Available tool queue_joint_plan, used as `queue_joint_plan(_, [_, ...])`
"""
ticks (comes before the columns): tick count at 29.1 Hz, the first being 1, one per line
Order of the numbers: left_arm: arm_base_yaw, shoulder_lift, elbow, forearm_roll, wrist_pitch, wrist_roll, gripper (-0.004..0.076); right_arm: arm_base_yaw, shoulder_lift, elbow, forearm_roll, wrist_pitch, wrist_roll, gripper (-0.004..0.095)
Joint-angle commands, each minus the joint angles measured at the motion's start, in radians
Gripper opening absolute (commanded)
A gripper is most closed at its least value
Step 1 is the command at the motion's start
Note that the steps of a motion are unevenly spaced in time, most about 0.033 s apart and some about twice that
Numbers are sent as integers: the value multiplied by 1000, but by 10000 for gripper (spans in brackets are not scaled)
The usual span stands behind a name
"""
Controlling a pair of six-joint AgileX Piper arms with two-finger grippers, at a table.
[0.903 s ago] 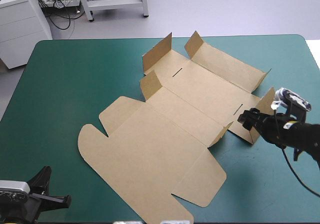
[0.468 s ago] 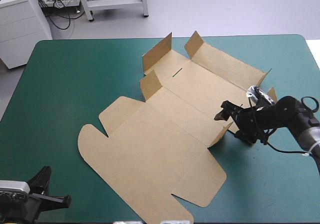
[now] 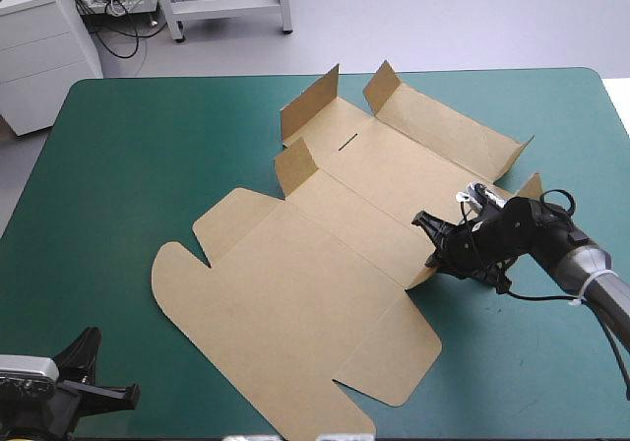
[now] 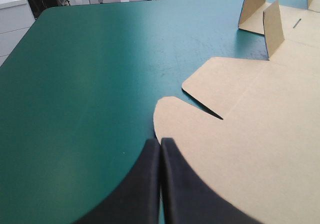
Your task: Fold the box
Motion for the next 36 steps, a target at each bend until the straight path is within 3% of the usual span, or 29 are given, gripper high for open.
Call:
queue_joint_plan(1, [-6, -16, -19, -10, -75, 2, -32, 13, -26, -33, 2, -24, 15, -1])
queue_joint_plan(6, [-6, -16, -19, -10, -75, 2, -32, 12, -26, -33, 28, -36, -13, -1])
queue_joint_plan(12, [-6, -16, -19, -10, -75, 2, -32, 12, -20, -97, -7, -38, -240, -2])
queue_joint_plan(15, [-6, -16, -19, -10, -75, 2, -32, 12, -3, -176, -51, 45, -378, -2])
queue_joint_plan(23, [-6, -16, -19, -10, -75, 2, -32, 12, 144, -490, -153, 354, -581, -2])
queue_joint_plan(33, [-6, -16, -19, -9, -75, 2, -32, 21, 352, -860, -152, 484, -879, -5])
queue_joint_plan(36, [-6, -16, -19, -9, -75, 2, -32, 77, 401, -940, -202, 484, -1077, -4])
